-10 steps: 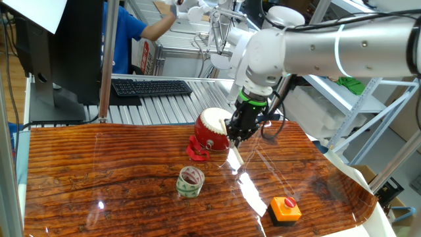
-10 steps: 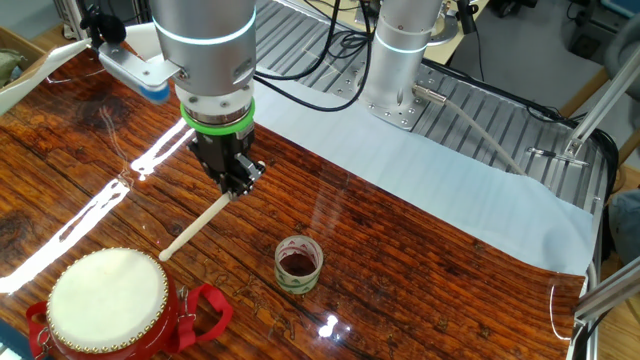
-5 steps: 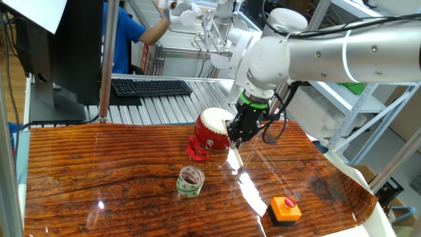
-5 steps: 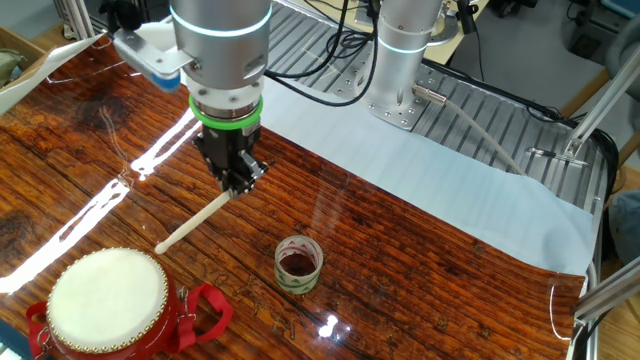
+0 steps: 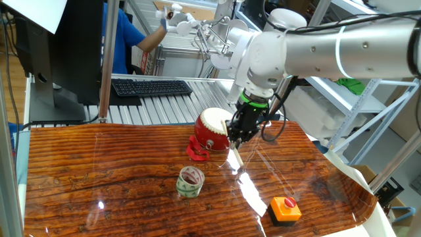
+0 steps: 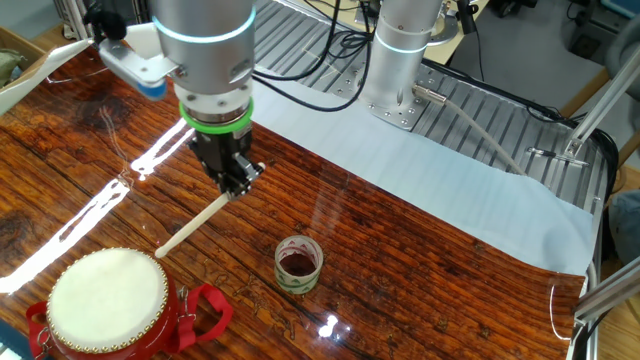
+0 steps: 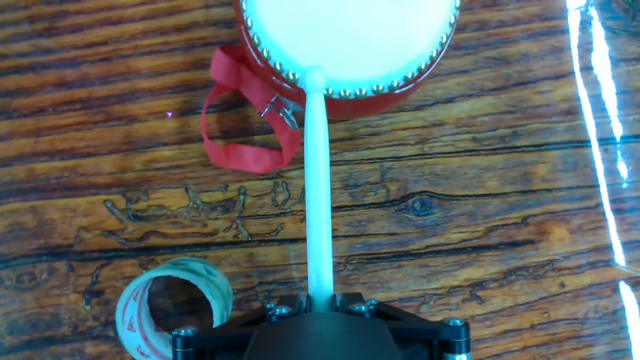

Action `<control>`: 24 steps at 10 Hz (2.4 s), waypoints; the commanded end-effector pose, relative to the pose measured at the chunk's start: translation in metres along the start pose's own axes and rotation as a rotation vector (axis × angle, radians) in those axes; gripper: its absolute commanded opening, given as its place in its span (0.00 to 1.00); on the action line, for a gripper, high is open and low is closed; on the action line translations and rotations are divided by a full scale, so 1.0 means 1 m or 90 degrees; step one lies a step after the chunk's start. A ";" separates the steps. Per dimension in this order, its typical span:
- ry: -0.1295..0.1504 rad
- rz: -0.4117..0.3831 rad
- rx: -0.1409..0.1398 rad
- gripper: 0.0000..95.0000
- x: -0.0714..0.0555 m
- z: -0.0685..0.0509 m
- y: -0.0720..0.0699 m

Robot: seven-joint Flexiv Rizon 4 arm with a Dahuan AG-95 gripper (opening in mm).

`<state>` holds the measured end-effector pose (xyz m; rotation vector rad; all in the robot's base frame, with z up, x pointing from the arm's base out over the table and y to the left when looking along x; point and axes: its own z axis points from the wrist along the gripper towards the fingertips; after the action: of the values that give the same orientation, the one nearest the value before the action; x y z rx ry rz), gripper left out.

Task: Play the drum

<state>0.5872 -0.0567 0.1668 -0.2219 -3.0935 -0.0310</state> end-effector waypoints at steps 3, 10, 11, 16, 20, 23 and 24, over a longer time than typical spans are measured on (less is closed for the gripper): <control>0.029 0.004 -0.007 0.00 0.009 -0.029 -0.013; 0.010 0.048 -0.020 0.00 0.016 -0.046 -0.022; 0.008 0.048 -0.021 0.00 0.015 -0.045 -0.019; 0.006 0.052 -0.022 0.00 0.030 -0.073 -0.014; 0.008 0.056 -0.029 0.00 0.034 -0.078 -0.012; -0.001 0.070 -0.034 0.00 0.034 -0.078 -0.012; 0.006 0.072 -0.035 0.00 0.034 -0.078 -0.012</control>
<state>0.5546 -0.0655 0.2454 -0.4037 -3.0854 -0.1081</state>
